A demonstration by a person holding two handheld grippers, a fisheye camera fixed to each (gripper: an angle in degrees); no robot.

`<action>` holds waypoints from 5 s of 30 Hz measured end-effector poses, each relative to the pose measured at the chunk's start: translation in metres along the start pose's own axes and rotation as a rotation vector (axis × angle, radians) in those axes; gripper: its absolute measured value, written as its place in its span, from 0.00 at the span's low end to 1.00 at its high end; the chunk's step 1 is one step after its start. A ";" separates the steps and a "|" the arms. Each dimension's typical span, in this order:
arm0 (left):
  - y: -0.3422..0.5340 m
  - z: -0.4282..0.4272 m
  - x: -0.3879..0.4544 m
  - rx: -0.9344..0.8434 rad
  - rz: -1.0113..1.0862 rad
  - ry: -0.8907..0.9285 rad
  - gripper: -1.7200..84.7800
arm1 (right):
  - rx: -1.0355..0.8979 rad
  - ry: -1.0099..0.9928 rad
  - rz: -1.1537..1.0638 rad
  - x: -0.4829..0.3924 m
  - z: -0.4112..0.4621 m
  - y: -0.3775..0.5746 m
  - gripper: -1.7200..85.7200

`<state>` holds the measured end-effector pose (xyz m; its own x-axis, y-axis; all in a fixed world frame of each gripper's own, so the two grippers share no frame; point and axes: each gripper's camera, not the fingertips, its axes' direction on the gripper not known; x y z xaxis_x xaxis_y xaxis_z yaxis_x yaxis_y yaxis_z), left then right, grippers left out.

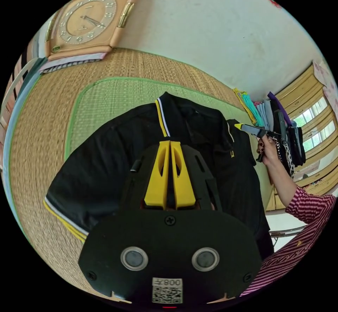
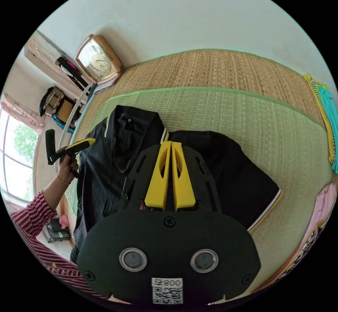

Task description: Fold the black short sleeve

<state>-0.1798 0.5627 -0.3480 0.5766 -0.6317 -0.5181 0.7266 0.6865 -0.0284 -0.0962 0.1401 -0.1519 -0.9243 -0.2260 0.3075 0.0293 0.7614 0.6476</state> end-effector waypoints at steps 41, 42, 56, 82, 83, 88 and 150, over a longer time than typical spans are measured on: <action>0.033 0.136 -0.191 -0.023 -0.116 -0.052 0.02 | -0.024 0.050 0.174 0.082 -0.026 0.074 0.02; 0.032 0.136 -0.191 -0.014 -0.103 -0.075 0.02 | -0.027 0.056 0.178 0.081 -0.028 0.074 0.02; 0.240 0.094 -0.264 -0.050 -0.314 0.153 0.07 | -0.116 -0.104 0.211 0.060 -0.129 0.292 0.06; 0.349 0.198 -0.379 -0.139 -0.431 0.409 0.02 | -0.227 -0.254 0.439 0.042 -0.153 0.508 0.10; 0.349 0.200 -0.384 -0.131 -0.431 0.407 0.02 | -0.228 -0.254 0.443 0.043 -0.154 0.509 0.09; 0.352 0.213 -0.406 -0.104 -0.448 0.405 0.03 | -0.245 -0.260 0.428 0.039 -0.154 0.512 0.06; 0.347 0.299 -0.538 -0.118 -0.553 0.426 0.13 | -0.199 -0.394 0.476 0.018 -0.173 0.557 0.04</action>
<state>-0.1257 1.0333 0.1767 -0.0792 -0.7199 -0.6895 0.8118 0.3549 -0.4638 -0.0304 0.4553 0.3352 -0.8621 0.3771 0.3386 0.5053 0.5880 0.6317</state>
